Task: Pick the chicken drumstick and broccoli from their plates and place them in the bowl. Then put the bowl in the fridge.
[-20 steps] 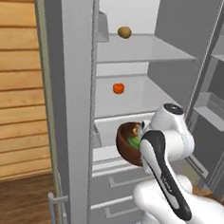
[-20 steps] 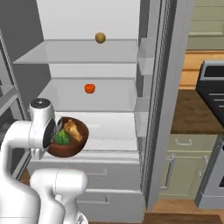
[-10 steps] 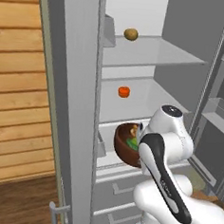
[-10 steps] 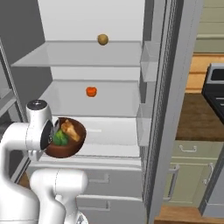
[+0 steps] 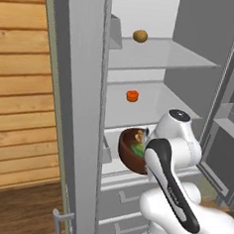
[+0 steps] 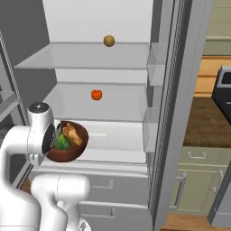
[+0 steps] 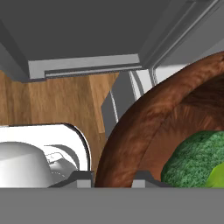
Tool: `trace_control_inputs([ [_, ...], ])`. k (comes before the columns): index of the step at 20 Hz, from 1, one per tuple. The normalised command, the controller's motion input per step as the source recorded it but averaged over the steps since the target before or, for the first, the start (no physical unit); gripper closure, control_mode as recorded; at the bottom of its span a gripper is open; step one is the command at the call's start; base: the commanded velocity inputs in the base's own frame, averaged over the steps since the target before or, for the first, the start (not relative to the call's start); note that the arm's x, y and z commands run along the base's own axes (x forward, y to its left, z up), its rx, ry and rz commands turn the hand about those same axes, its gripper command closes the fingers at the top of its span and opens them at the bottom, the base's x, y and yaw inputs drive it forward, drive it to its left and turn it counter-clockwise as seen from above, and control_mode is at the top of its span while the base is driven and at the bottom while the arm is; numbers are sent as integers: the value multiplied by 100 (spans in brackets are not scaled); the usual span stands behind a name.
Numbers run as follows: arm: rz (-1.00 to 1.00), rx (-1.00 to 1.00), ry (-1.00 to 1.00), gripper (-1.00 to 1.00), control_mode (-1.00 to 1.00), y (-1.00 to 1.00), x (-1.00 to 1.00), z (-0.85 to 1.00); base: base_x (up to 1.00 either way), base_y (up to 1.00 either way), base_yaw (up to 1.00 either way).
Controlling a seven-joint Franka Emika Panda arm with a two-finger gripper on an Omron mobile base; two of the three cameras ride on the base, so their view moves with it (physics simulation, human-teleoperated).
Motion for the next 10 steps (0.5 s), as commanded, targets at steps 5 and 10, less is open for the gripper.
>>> trace_control_inputs([
  [5, 20, 0, -5, 100, -100, -13, 75, 20, 0, 0, 0],
  [10, 37, 0, -11, 100, -100, -1, 100, 7, 0, 0, 0],
])
